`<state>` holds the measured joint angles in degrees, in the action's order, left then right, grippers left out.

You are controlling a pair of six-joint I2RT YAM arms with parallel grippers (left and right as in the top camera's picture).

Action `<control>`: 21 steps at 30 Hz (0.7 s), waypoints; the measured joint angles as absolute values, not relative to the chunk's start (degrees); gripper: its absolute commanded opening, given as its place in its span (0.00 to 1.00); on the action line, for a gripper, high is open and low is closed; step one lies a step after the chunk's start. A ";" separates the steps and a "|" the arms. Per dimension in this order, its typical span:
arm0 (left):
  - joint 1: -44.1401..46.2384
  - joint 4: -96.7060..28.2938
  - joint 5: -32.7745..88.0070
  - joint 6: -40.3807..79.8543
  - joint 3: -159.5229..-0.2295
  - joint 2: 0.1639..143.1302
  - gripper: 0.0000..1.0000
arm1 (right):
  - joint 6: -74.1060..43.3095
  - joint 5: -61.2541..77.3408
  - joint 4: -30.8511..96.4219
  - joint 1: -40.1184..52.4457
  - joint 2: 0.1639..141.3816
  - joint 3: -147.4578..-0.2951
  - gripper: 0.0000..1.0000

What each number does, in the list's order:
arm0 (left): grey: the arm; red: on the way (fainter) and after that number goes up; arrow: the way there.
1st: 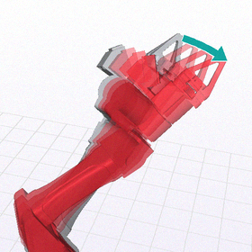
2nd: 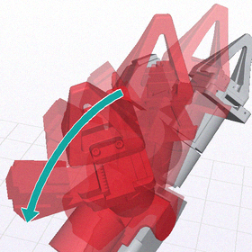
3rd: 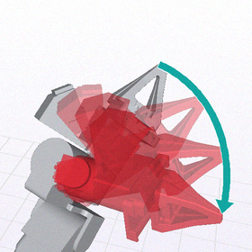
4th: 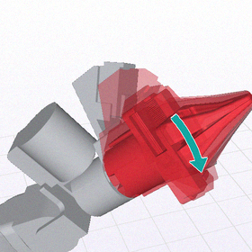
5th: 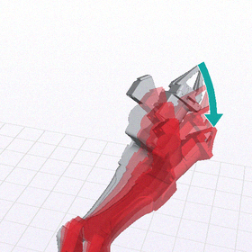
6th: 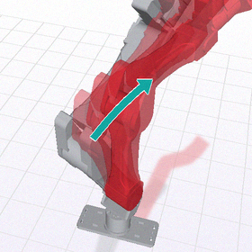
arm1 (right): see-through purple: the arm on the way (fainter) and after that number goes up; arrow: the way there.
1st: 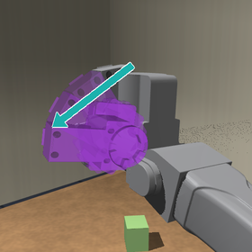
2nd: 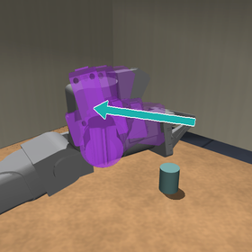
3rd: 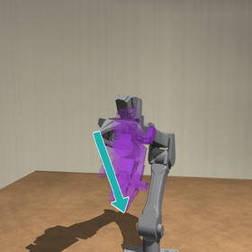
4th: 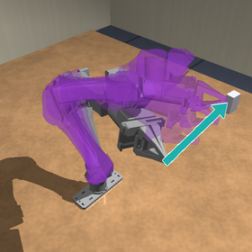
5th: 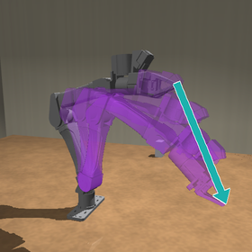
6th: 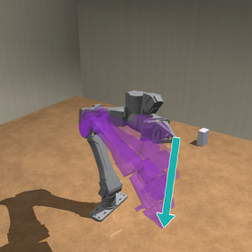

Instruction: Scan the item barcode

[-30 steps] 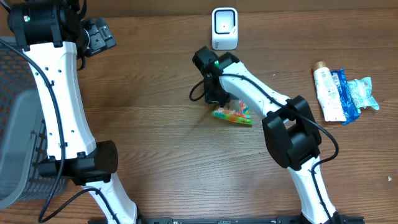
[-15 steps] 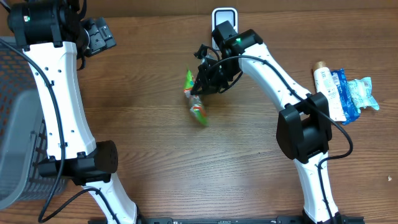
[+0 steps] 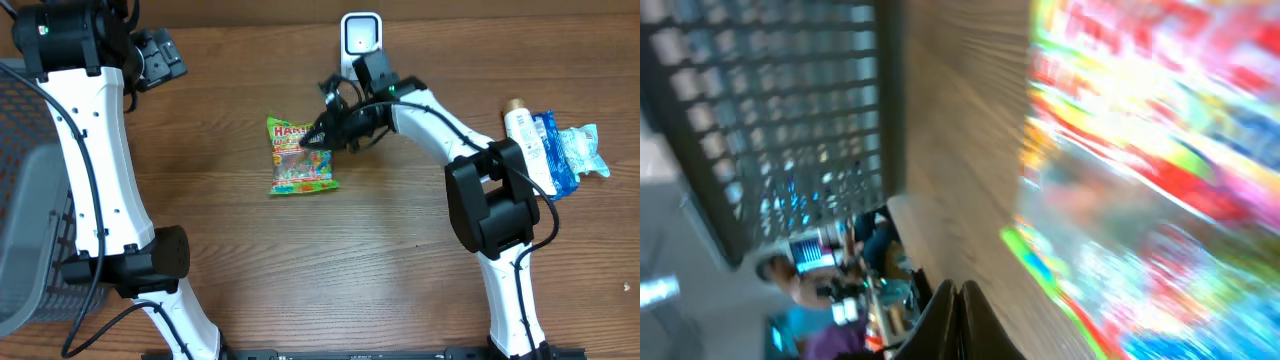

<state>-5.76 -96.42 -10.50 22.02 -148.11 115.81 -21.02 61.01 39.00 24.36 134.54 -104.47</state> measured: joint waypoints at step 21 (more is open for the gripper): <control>-5.76 -96.42 -10.50 22.02 -148.11 115.81 1.00 | -15.86 15.44 52.27 35.44 129.03 -115.79 1.00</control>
<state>-5.76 -96.42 -10.50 22.02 -148.11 115.81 -15.86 15.44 52.27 35.44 129.03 -115.79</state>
